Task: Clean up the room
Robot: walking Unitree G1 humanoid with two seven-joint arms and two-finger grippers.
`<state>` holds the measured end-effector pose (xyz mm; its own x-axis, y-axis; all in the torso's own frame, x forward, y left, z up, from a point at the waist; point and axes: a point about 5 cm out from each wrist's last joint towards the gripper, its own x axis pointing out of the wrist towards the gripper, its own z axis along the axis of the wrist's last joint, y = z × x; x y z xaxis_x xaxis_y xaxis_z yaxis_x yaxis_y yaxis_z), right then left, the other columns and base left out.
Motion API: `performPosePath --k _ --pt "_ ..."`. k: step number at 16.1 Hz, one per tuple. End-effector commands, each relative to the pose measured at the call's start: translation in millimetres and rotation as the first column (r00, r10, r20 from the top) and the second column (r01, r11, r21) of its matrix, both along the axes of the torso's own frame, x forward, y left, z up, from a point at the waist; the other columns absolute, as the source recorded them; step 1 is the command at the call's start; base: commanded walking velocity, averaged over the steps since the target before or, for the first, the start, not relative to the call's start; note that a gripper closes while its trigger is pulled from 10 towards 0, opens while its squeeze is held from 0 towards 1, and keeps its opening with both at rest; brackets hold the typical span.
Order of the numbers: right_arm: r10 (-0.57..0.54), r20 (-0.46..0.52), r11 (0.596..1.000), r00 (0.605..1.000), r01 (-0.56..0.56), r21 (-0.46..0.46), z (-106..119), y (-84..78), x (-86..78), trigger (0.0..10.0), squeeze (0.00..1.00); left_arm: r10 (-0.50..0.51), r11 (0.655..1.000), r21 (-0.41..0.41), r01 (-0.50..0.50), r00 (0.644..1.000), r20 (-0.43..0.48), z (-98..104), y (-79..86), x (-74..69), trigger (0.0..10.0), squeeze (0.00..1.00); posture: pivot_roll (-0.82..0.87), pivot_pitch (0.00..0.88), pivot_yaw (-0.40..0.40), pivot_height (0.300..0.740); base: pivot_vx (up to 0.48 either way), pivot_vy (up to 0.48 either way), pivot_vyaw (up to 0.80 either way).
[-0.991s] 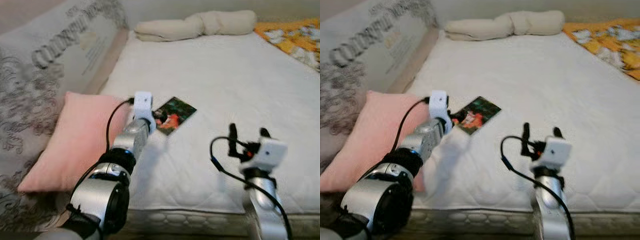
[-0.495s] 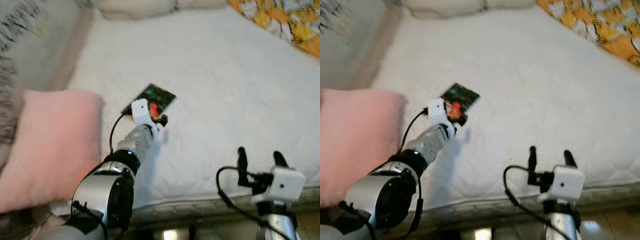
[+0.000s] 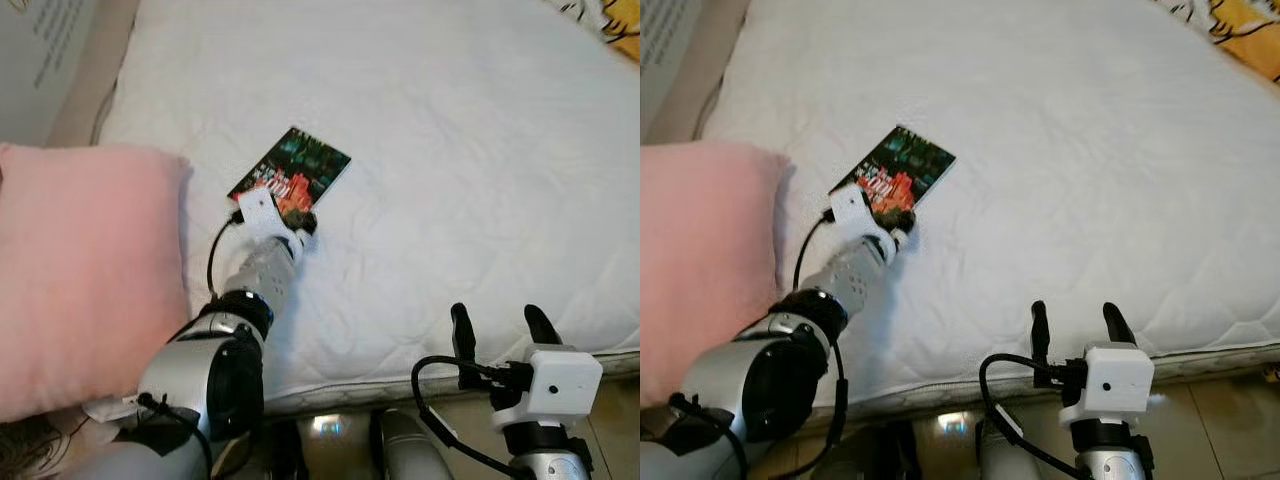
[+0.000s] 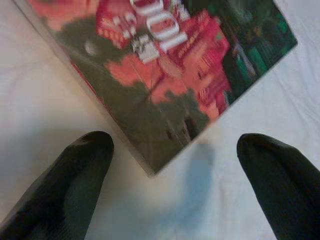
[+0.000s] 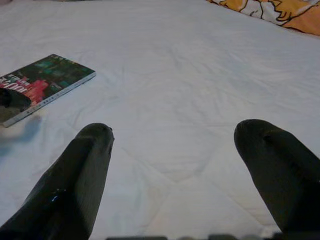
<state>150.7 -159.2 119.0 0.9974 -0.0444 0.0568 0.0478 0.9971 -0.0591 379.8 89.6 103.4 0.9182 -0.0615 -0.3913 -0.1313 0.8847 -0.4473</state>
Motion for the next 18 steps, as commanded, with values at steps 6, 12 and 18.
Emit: performPosePath --k 6,12,18 --pt "0.005 -0.061 1.0 0.998 -0.005 0.002 -1 2.6 -10.1 10.0 0.0 0.085 0.996 -0.035 -0.086 0.996 -0.018 -5 9.7 -1.6 10.0 0.0 -0.44 0.292 0.052 0.74 0.0 0.0 0.0" --pt "0.006 -0.079 1.0 0.997 -0.006 0.0 2 3.4 -15.1 10.0 0.0 0.11 0.983 -0.145 -0.117 0.993 -0.051 -10 3.4 -4.8 10.0 0.0 -0.46 0.309 0.048 0.74 0.0 0.0 0.0" --pt "0.006 -0.092 1.0 0.996 -0.006 0.002 1 4.4 -16.1 10.0 0.0 0.124 0.927 -0.339 -0.158 0.985 -0.12 -15 -12.0 -9.3 10.0 0.0 -0.46 0.313 0.05 0.74 0.0 0.0 0.0"
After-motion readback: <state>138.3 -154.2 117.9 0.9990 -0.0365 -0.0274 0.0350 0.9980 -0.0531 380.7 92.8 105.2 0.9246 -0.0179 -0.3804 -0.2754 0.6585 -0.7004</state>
